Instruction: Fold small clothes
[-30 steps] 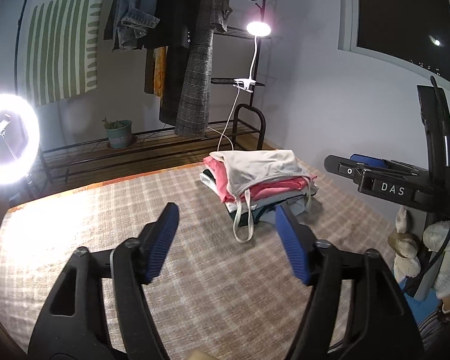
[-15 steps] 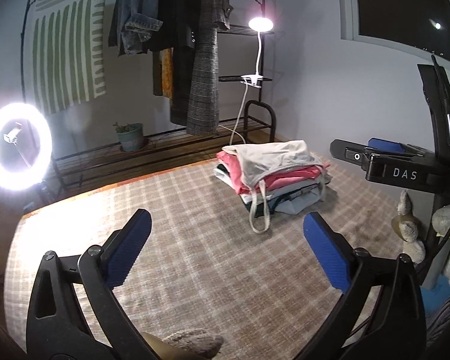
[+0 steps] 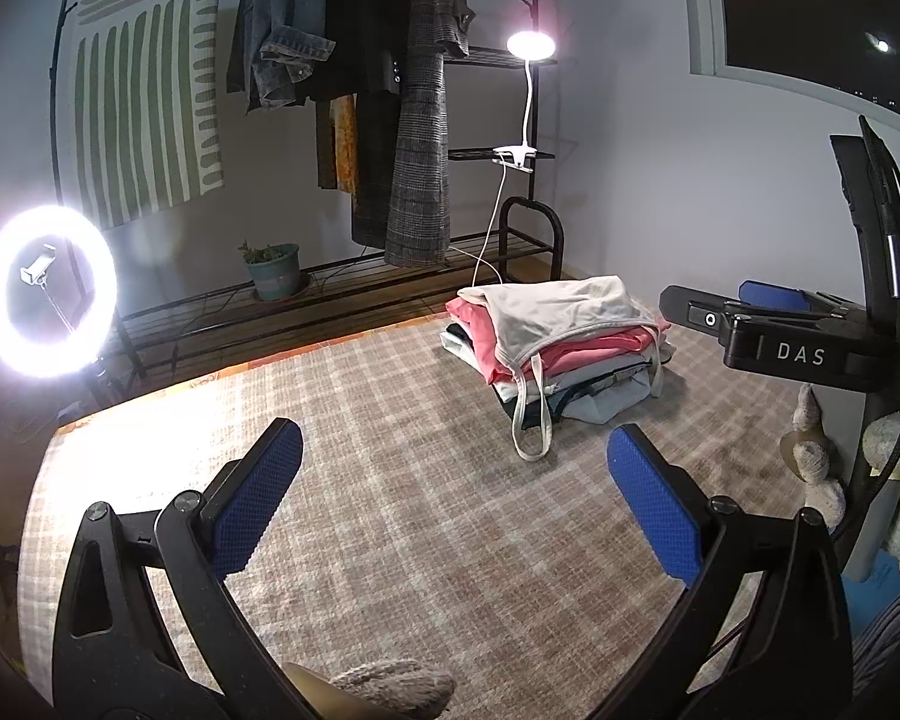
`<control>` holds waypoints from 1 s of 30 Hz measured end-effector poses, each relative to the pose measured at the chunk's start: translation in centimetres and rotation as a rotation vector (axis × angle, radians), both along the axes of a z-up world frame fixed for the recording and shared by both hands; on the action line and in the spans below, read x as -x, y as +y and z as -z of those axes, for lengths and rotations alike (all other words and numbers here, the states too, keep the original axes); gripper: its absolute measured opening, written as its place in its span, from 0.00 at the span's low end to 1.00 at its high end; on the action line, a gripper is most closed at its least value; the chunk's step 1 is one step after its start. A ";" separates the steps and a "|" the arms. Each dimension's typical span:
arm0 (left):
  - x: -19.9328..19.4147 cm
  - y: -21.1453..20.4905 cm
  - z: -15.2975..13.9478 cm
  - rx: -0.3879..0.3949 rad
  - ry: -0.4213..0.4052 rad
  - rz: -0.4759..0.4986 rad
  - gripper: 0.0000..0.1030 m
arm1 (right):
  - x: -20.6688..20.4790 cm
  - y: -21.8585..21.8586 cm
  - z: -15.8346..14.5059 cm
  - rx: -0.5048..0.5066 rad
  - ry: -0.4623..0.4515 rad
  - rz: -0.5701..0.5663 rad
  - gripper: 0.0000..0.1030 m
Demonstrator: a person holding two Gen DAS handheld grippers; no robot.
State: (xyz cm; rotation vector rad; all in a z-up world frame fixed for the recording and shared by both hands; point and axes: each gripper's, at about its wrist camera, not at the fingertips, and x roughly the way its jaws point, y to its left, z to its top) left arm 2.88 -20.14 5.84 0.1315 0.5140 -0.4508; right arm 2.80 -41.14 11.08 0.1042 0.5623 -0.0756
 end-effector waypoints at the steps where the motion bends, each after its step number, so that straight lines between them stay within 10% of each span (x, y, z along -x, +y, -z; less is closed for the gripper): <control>1: 0.0 0.0 0.0 -0.001 0.000 0.001 1.00 | 0.0 0.0 0.0 0.000 0.000 0.001 1.00; 30: 0.2 -0.1 -0.1 -0.001 -0.004 0.000 1.00 | 0.2 0.7 0.0 -0.004 0.003 -0.003 1.00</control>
